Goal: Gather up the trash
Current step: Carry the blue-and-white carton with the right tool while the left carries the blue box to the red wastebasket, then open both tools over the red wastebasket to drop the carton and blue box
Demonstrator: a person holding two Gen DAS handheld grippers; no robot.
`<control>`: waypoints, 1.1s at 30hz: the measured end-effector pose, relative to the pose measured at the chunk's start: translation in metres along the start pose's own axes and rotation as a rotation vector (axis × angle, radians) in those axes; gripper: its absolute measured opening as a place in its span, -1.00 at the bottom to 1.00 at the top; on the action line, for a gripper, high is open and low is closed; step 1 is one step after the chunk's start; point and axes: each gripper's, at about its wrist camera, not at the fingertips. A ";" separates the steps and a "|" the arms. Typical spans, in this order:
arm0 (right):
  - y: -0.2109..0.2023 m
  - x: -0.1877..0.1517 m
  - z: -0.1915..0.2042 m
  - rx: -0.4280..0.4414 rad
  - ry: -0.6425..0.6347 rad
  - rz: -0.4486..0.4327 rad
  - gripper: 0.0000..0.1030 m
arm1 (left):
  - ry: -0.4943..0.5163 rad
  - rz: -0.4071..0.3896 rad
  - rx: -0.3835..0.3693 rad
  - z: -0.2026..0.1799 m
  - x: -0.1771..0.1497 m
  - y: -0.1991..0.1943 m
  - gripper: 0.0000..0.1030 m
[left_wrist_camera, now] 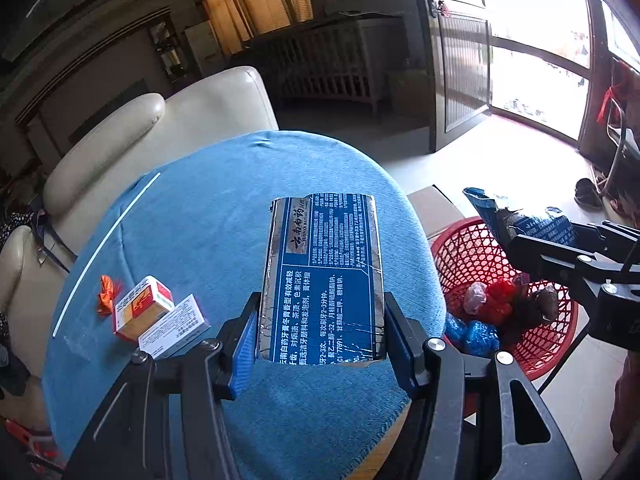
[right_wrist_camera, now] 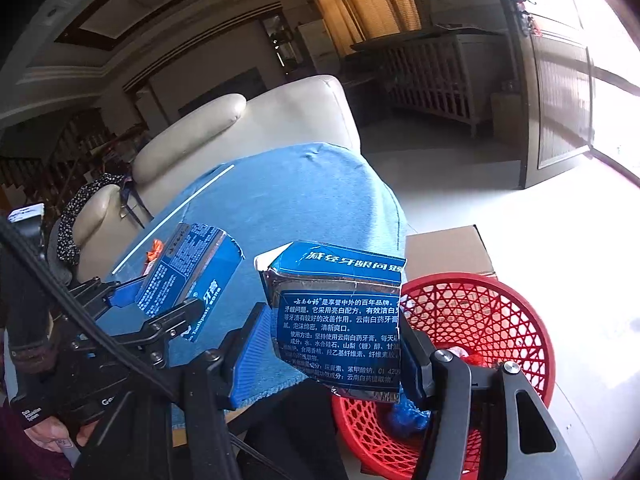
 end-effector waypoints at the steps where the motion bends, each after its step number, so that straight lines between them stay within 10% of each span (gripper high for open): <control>1: 0.001 0.000 -0.002 -0.002 0.004 0.001 0.19 | 0.005 0.001 -0.002 -0.001 0.001 0.001 0.13; 33: 0.016 -0.013 -0.113 -0.113 0.298 0.099 0.21 | 0.058 0.098 -0.366 -0.063 0.023 0.044 0.18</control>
Point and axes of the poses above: each gripper's, at about its wrist camera, not at the fingertips, and y roughly the way its jaws point, z to its left, x to its top, and after that the axes turned 13 degrees about -x, right-handed
